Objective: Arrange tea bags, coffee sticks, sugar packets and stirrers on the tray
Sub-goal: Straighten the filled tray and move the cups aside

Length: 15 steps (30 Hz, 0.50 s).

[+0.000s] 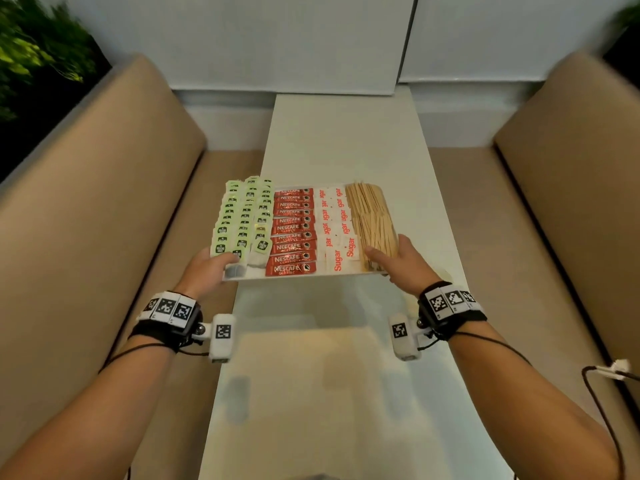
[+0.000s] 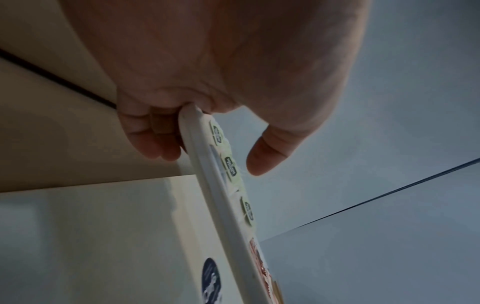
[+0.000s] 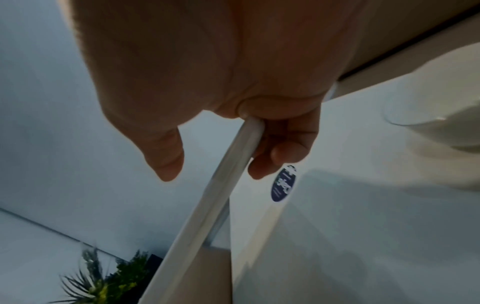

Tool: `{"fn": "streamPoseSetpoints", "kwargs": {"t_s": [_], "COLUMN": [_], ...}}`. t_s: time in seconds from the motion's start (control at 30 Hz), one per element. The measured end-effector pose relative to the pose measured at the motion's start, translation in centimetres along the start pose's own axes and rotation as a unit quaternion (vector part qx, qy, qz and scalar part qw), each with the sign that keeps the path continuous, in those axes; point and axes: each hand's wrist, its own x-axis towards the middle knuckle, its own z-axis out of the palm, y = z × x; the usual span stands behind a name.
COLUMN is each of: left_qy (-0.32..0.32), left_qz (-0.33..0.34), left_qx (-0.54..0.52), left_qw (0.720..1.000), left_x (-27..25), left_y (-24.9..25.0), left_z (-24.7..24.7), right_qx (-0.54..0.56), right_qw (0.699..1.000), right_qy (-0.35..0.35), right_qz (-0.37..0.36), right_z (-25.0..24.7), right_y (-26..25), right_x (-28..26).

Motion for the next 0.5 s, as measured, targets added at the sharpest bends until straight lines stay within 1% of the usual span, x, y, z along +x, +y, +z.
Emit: {"fn": "streamPoseSetpoints", "kwargs": {"t_s": [0.23, 0.37, 0.5], "left_qy": [-0.001, -0.009, -0.018], "left_qz": [0.048, 0.072, 0.089], "left_qx": [-0.011, -0.014, -0.026], "left_qw": [0.999, 0.997, 0.996], "left_x": [1.6, 2.0, 2.3], "left_y": [5.0, 7.2, 8.2], "left_z": [-2.0, -2.4, -2.5], "right_qx": [-0.017, -0.026, -0.032], "right_qw": [0.999, 0.999, 0.999], "right_qy": [0.008, 0.012, 0.015], "right_qz": [-0.026, -0.034, -0.041], "right_z": [-2.1, -2.9, -3.4], "right_y": [-5.8, -7.5, -8.4], "right_x": [1.3, 1.5, 1.7]}}
